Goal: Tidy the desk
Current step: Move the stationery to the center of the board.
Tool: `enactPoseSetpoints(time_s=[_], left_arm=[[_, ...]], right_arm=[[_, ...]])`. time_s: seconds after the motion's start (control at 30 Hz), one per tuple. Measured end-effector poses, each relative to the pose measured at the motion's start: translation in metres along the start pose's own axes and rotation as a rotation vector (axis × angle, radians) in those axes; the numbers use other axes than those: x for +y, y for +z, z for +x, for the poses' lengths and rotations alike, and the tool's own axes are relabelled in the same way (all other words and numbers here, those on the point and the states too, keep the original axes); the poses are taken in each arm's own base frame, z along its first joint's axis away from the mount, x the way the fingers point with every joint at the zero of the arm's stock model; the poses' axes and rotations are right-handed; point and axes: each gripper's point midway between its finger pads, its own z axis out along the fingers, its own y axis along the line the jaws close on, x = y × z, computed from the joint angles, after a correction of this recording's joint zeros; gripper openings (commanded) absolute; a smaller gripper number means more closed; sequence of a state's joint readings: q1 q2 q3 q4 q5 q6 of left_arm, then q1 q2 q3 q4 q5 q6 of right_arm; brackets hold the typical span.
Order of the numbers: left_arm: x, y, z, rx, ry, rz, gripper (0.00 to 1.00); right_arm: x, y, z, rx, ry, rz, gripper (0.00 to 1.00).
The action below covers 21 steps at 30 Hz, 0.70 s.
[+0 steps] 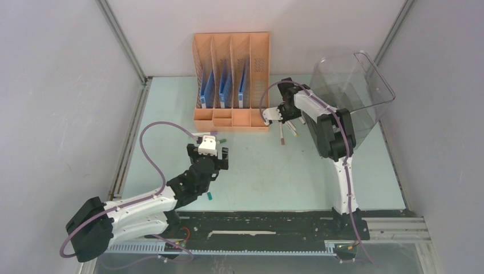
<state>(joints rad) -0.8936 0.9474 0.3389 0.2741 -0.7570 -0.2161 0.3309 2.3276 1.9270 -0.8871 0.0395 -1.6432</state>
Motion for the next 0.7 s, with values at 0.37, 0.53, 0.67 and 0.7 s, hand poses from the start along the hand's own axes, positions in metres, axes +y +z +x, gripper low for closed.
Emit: enactPoseSetpoints(time_s=[0.37, 0.53, 0.67, 0.7], left_arm=[[0.000, 0.000, 0.000, -0.001, -0.001, 0.000, 1.00], [0.000, -0.001, -0.003, -0.009, -0.009, 0.002, 1.00], [0.000, -0.001, -0.004, -0.010, -0.010, 0.003, 1.00], [0.000, -0.001, -0.004, -0.011, -0.011, 0.002, 1.00]], right_arm=[[0.068, -0.009, -0.021, -0.051, 0.062, -0.074, 0.00], [0.105, -0.024, -0.057, -0.095, 0.074, -0.110, 0.00], [0.110, -0.043, -0.087, -0.140, 0.087, -0.087, 0.00], [0.108, -0.049, -0.093, -0.153, 0.093, -0.072, 0.02]])
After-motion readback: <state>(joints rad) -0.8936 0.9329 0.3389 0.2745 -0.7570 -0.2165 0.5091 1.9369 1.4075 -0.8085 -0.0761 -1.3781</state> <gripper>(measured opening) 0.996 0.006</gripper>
